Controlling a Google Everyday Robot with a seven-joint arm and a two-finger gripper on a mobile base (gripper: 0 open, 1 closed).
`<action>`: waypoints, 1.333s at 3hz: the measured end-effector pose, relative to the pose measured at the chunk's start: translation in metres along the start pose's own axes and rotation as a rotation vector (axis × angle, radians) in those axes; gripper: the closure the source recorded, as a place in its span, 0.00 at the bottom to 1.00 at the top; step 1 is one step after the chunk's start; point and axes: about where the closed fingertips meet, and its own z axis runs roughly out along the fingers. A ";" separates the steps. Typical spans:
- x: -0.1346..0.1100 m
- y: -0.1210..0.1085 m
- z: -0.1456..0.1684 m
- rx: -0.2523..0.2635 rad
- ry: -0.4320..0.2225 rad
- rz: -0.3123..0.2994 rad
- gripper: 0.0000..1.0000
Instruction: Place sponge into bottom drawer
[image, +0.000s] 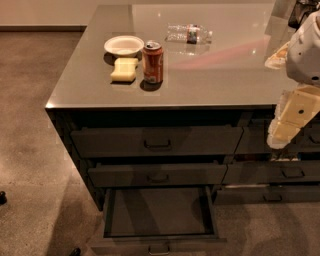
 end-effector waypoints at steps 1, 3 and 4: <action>0.000 0.000 0.000 0.000 0.000 0.000 0.00; -0.062 -0.027 0.012 0.023 -0.056 -0.150 0.00; -0.147 -0.055 0.011 0.093 -0.113 -0.297 0.00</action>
Offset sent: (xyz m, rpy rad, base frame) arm 0.0134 0.0237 -0.0068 0.0197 0.0306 0.1135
